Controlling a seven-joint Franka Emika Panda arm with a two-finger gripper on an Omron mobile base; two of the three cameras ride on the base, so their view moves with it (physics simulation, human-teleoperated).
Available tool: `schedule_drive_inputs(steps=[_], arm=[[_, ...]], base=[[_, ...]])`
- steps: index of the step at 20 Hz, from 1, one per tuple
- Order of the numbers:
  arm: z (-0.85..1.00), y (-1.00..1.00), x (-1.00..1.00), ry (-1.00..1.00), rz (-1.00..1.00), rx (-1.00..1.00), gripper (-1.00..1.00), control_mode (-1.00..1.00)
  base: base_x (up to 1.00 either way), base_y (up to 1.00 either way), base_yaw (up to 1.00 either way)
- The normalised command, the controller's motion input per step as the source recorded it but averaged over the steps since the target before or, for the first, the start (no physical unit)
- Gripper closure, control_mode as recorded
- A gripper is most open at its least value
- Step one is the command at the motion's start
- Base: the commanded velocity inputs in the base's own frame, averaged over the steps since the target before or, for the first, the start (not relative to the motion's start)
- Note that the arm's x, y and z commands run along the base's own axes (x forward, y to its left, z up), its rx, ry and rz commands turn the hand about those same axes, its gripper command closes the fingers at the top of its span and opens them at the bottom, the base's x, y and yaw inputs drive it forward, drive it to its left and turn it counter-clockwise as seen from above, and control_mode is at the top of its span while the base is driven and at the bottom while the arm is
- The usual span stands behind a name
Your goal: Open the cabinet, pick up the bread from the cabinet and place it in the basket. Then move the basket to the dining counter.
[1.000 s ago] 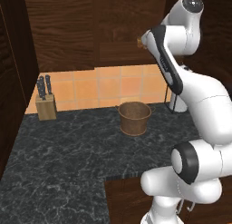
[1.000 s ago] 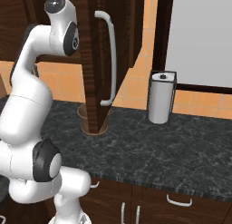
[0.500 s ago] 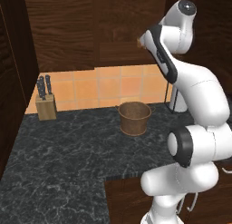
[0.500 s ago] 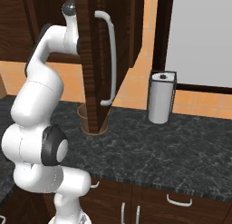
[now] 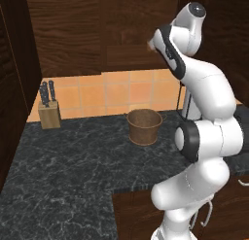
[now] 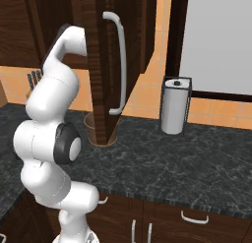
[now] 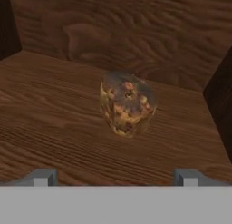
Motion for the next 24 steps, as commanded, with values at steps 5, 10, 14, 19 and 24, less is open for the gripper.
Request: schedule_drive_inputs(steps=[5,10,14,19,24], arm=[[0.0,0.0,0.5,0.12,0.02,0.0,-1.0,-1.0],[0.0,-0.08,0.44,0.04,0.05,0.0,-1.0,-1.0],[0.0,-0.14,0.31,0.0,0.06,0.0,-1.0,-1.0],[-0.06,-0.02,0.31,0.01,0.05,0.0,-1.0,-1.0],[-0.16,0.0,0.31,0.04,0.04,0.0,-1.0,-1.0]], base=[[0.0,0.0,0.0],[0.0,0.0,0.0],[0.0,0.0,0.0],[0.0,0.0,0.0],[0.0,0.0,0.0]])
